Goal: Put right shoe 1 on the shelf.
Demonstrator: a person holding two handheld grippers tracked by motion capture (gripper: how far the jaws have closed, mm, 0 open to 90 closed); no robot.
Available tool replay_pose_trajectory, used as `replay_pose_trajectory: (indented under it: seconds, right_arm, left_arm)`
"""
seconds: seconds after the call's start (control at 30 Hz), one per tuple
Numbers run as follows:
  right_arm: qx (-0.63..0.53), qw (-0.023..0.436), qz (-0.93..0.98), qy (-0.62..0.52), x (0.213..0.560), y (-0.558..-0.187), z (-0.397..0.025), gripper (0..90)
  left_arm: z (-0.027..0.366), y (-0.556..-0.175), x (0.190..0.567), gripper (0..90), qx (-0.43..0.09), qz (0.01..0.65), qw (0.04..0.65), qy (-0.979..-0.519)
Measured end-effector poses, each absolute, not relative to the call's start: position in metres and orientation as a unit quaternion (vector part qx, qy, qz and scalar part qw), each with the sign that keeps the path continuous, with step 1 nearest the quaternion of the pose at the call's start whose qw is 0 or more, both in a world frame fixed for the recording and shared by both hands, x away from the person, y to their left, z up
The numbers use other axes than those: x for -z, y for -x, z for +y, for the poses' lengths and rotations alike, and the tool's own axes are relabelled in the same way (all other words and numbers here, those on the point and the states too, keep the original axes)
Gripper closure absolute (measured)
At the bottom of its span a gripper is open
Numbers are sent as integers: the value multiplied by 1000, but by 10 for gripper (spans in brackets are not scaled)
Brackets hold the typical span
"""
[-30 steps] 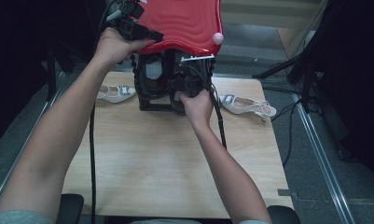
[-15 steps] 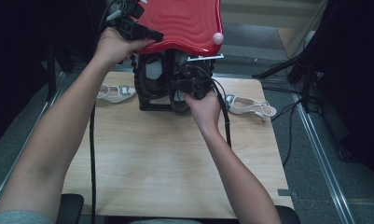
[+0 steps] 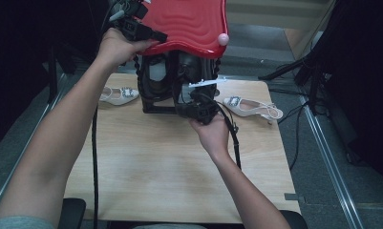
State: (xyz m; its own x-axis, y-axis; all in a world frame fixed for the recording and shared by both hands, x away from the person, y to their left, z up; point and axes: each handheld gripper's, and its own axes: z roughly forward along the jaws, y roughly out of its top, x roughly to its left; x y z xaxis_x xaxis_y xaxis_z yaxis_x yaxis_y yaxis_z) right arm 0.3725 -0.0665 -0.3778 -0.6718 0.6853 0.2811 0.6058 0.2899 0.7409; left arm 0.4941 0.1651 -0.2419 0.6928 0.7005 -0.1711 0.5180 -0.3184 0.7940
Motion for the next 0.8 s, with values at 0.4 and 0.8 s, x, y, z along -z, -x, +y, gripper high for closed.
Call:
replay_pose_trajectory:
  seconds: [0.4,0.8]
  right_arm:
    - [-417,59,813,-402,422,-381,-69,900]
    - [-435,66,797,-413,416,-388,-60,900]
  left_arm:
    - [165,-493,242,900,-103,378,444,-806]
    - [164,-492,242,900,-106,378,442,-807]
